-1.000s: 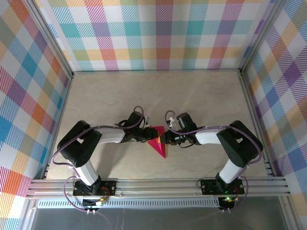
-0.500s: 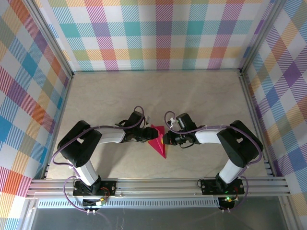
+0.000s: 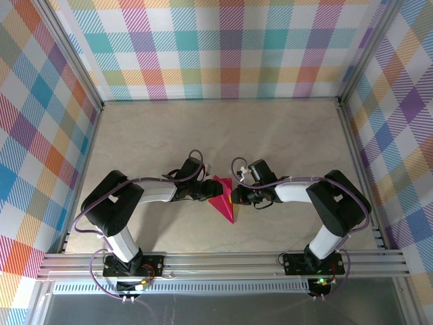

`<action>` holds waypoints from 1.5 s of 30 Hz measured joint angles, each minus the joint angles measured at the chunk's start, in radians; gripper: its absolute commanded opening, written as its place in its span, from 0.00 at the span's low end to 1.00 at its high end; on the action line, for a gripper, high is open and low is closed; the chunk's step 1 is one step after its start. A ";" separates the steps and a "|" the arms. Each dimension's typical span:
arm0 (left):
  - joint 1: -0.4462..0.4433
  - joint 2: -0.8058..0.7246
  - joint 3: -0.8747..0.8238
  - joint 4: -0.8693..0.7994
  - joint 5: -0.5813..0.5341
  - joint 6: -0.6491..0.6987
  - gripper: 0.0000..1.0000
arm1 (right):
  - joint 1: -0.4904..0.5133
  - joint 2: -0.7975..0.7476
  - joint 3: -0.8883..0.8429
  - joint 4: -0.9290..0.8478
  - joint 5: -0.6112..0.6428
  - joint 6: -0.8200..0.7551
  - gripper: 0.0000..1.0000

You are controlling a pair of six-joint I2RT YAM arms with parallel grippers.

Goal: Fold a paper plane with a square sheet of paper (fold left side to right side)

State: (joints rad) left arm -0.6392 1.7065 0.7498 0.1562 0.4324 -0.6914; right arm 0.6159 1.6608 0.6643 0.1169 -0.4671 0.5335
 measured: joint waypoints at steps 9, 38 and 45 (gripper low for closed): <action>0.000 0.000 0.000 0.000 0.000 0.000 0.41 | 0.000 0.001 0.005 -0.013 0.013 -0.003 0.07; 0.008 -0.075 0.055 -0.157 -0.071 0.089 0.29 | 0.030 0.027 0.042 -0.058 0.069 -0.004 0.06; 0.003 -0.074 0.091 -0.155 -0.002 0.110 0.12 | 0.034 0.029 0.053 -0.076 0.078 -0.004 0.06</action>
State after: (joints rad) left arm -0.6357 1.6325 0.8410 0.0010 0.4309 -0.5812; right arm 0.6498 1.6901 0.7170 0.0414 -0.3893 0.5293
